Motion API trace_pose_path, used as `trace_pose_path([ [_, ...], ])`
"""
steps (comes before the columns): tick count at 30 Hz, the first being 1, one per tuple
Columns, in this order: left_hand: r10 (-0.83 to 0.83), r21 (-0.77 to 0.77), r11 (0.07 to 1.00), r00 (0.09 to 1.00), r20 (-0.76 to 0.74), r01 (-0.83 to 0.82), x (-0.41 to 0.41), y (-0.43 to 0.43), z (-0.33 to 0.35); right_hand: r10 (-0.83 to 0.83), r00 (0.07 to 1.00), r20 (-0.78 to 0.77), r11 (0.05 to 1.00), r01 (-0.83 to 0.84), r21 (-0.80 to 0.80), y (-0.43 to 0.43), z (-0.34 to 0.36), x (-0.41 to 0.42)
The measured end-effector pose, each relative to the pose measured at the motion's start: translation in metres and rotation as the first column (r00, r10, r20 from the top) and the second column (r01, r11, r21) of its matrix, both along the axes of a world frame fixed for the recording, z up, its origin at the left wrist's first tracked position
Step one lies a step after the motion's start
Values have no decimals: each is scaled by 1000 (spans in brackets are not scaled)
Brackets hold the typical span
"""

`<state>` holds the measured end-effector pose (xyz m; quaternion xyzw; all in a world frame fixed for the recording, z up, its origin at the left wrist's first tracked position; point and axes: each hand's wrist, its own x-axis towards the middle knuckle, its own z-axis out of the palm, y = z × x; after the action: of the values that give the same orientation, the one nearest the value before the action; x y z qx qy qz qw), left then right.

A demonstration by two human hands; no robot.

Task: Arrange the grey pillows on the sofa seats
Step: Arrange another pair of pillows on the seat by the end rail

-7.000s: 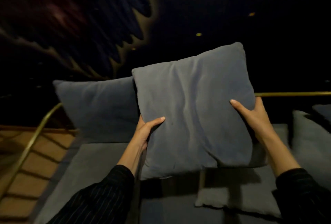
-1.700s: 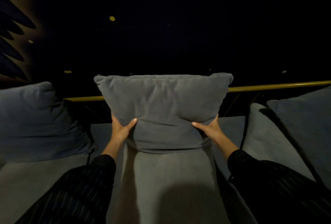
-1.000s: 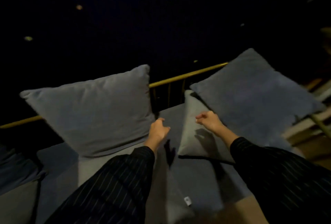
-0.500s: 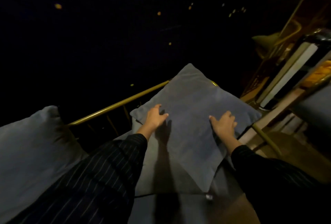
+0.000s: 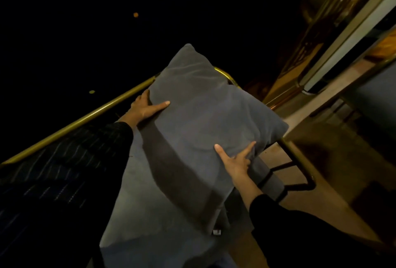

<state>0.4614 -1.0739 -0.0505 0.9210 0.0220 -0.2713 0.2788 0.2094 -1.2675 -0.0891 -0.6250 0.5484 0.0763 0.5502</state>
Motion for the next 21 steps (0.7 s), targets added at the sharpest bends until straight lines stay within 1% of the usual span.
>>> trace_pose_path([
  [3,66,-36,997,997,-39,-68,2,-2,-1,-22,996,87,997,16,72,-6,-8,-6],
  [5,115,-21,993,992,-43,-116,-2,-3,5,-47,989,139,996,35,84,-6,-10,-11],
  [7,115,10,993,993,-24,-115,-11,-3,17,-71,981,179,995,57,85,-5,-11,-17],
  [9,104,-6,995,995,-10,-104,-23,1,31,-86,970,229,994,68,87,-2,-8,-21],
  [11,92,-45,995,996,20,-91,-35,10,44,-101,954,282,992,76,99,1,-1,-27],
  [13,114,-115,988,992,52,-107,-48,21,57,-130,929,345,988,91,126,5,9,-34],
  [16,145,-224,968,981,126,-115,-73,41,81,-175,870,462,980,107,168,11,22,-44],
  [18,169,-241,962,970,173,-125,-96,61,95,-176,836,520,976,80,201,17,31,-51],
  [21,247,-226,954,943,223,-197,-135,105,112,-105,787,608,967,-61,247,40,47,-66],
])
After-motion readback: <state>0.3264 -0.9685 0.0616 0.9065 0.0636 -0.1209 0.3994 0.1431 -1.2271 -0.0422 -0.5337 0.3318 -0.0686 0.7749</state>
